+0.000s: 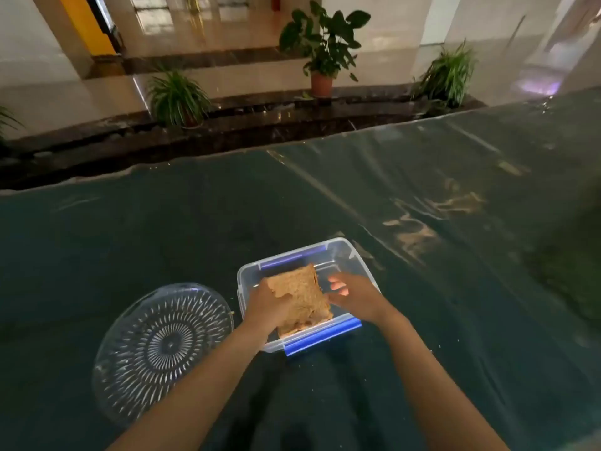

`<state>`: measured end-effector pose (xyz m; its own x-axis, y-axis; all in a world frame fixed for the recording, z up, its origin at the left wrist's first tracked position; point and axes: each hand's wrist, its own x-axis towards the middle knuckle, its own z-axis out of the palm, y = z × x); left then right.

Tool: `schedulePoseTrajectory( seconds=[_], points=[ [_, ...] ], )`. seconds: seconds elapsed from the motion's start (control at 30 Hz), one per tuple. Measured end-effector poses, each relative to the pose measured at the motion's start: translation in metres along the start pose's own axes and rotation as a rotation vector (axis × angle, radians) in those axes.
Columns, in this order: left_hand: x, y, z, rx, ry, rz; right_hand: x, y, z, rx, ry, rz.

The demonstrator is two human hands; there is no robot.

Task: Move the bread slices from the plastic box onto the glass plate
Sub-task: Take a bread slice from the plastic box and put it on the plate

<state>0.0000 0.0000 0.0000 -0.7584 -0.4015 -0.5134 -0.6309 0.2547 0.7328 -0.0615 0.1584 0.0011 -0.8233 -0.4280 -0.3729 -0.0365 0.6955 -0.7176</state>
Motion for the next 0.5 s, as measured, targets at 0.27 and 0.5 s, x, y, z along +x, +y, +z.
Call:
schedulePoseTrajectory(
  seconds=[0.27,0.5],
  points=[
    [0.024,-0.011,0.022,-0.037,0.094,-0.098,0.037,0.001,0.024,-0.058,-0.086,0.082],
    [0.038,-0.017,0.031,-0.039,0.179,-0.137,0.056,-0.001,0.036,-0.088,-0.039,0.157]
  ],
)
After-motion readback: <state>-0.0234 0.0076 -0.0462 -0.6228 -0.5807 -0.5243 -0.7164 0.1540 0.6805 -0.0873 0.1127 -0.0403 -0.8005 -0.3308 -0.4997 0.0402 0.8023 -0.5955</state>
